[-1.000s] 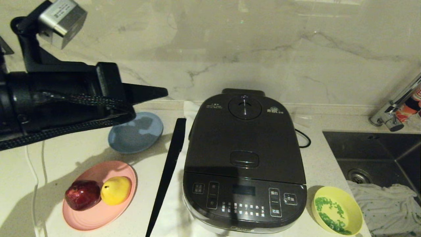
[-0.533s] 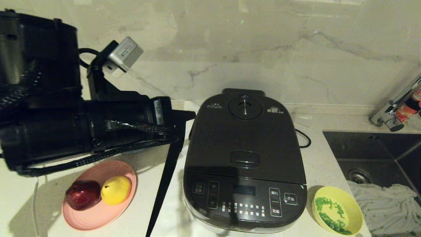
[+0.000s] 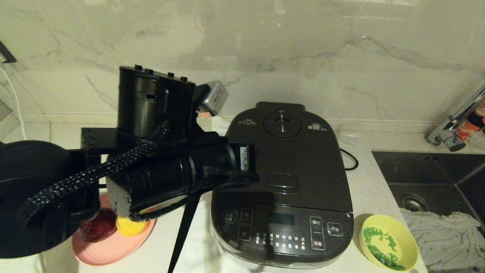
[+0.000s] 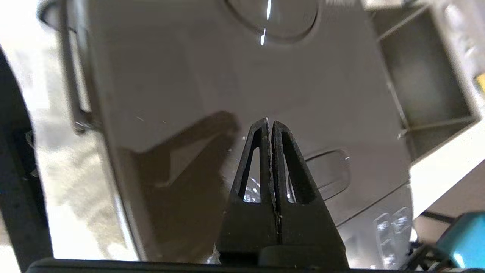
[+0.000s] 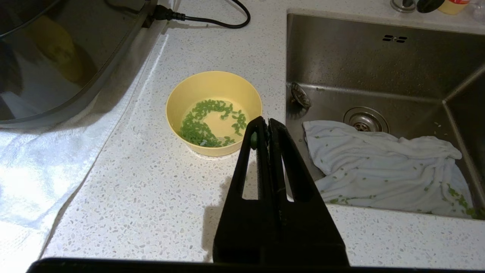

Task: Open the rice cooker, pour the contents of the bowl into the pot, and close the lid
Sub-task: Open the rice cooker

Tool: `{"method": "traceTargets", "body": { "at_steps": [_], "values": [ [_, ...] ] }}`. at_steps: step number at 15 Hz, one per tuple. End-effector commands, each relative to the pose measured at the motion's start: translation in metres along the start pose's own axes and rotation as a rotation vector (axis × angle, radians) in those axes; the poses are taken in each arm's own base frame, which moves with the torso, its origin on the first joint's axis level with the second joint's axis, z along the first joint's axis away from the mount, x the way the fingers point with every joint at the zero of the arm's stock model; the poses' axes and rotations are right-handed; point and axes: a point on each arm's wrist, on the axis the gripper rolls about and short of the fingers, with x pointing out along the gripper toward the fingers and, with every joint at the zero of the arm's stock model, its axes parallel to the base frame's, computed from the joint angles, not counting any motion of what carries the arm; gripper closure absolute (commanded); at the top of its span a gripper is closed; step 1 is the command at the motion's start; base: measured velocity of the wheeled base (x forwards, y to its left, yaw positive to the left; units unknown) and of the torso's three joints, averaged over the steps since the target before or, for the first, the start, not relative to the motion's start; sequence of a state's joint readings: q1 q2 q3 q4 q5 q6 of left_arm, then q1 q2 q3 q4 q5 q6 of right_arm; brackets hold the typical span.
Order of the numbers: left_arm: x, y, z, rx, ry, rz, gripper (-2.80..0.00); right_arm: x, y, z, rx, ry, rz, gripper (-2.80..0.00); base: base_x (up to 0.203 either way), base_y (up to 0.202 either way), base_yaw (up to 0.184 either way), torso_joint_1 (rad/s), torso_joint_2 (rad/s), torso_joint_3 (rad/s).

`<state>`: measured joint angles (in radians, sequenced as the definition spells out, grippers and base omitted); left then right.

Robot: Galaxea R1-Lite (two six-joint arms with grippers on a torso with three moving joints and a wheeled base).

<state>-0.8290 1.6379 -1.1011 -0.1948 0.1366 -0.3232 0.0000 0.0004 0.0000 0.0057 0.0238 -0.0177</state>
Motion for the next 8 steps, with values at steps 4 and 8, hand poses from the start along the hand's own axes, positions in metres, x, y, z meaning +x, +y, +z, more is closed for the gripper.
{"method": "traceTargets", "body": {
  "at_steps": [4, 8],
  "values": [
    [0.032, -0.004, -0.010, -0.005, -0.033, 0.010, 0.00, 0.000, 0.000, 0.000, -0.001, 0.001, 0.001, 0.00, 0.000, 0.000, 0.000, 0.000, 0.00, 0.000],
    [0.031, -0.018, -0.015, 0.009, -0.027, -0.007, 0.00, 0.000, 0.000, 0.000, -0.001, 0.000, 0.001, 0.00, 0.000, 0.000, 0.000, 0.000, 0.00, 0.000]
  ]
}}
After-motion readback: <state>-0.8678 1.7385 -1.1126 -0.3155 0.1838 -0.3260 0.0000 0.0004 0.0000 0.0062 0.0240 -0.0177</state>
